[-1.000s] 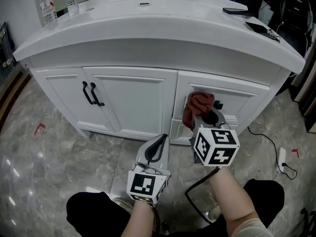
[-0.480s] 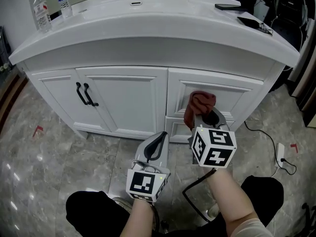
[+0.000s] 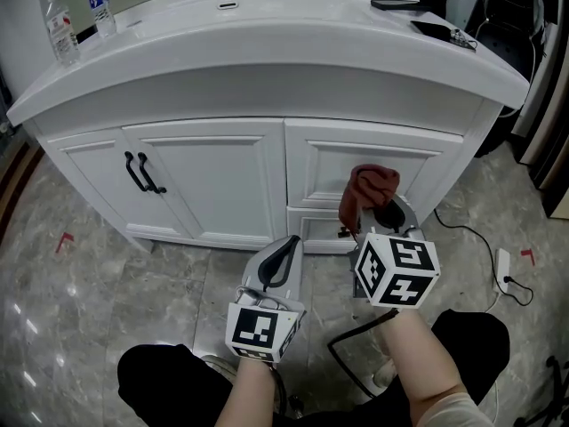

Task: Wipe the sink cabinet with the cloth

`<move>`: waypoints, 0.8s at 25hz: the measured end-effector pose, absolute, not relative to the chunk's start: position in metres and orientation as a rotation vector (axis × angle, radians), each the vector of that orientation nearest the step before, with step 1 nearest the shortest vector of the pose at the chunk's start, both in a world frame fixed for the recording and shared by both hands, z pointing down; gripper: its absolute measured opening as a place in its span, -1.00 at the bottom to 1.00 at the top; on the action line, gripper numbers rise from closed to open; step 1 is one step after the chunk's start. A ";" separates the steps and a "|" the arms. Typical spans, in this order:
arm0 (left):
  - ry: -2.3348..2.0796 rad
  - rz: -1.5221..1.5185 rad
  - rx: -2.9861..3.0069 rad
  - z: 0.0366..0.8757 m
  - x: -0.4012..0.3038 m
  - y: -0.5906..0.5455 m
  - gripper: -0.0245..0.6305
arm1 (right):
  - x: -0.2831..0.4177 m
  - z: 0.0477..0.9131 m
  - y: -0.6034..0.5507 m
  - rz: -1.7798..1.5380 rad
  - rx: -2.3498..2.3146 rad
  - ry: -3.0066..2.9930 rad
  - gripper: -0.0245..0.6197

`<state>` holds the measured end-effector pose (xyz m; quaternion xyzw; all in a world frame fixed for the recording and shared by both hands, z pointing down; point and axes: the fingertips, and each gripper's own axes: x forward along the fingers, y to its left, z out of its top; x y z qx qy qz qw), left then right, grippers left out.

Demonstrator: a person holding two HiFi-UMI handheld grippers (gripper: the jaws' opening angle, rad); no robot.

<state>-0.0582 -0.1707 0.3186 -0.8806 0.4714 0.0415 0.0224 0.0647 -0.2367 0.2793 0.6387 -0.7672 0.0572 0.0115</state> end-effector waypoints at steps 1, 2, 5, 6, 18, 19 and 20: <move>1.464 0.131 -2.725 0.318 -0.059 -0.171 -0.92 | 0.069 0.279 -0.236 0.176 2.005 -2.388 -0.67; 1.468 0.133 -2.723 0.317 -0.059 -0.171 -0.92 | 0.073 0.278 -0.236 0.171 2.017 -2.383 -0.67; 1.474 0.134 -2.719 0.316 -0.060 -0.173 -0.92 | 0.080 0.278 -0.236 0.158 2.031 -2.375 -0.67; 1.472 0.133 -2.719 0.317 -0.058 -0.173 -0.92 | 0.082 0.279 -0.236 0.154 2.029 -2.373 -0.67; 1.413 0.075 -2.755 0.326 -0.027 -0.176 -0.92 | 0.108 0.290 -0.253 0.225 2.012 -2.355 -0.68; 1.409 0.071 -2.759 0.327 -0.024 -0.177 -0.92 | 0.109 0.290 -0.254 0.228 2.013 -2.360 -0.68; 1.404 0.068 -2.762 0.328 -0.021 -0.177 -0.92 | 0.111 0.291 -0.254 0.240 2.015 -2.369 -0.67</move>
